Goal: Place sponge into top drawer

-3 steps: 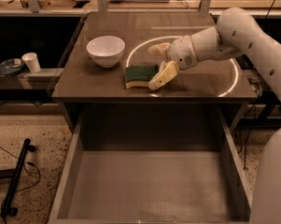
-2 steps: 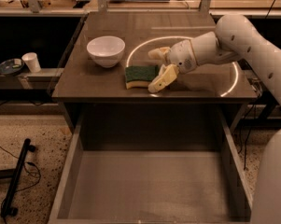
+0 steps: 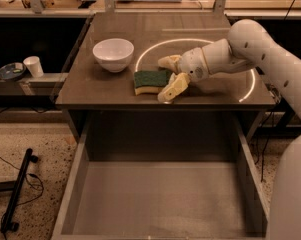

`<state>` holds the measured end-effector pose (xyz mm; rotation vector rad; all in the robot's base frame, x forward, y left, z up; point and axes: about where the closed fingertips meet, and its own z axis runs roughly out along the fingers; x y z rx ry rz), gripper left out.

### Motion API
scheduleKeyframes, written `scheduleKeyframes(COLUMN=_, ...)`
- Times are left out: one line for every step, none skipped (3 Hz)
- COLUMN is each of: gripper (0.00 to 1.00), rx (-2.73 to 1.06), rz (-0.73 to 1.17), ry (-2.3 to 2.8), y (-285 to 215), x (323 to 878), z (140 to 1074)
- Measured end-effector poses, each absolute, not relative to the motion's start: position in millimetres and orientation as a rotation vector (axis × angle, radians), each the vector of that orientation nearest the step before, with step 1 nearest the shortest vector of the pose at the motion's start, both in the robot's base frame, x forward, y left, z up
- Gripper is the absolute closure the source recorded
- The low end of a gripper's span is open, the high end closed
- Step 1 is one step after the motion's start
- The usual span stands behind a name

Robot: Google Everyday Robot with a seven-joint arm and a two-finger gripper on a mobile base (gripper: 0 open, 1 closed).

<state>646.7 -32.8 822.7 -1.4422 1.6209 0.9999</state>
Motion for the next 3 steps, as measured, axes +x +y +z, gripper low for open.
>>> scheduleKeyframes(gripper=0.0, rx=-1.442, rz=1.002, ry=1.622, y=-32.6, x=646.6, z=821.9)
scheduleKeyframes(gripper=0.19, rx=-1.442, rz=1.002, ry=1.622, y=-32.6, x=646.6, z=821.9)
scheduleKeyframes(gripper=0.43, rx=-1.442, rz=1.002, ry=1.622, y=-32.5, x=646.6, z=821.9)
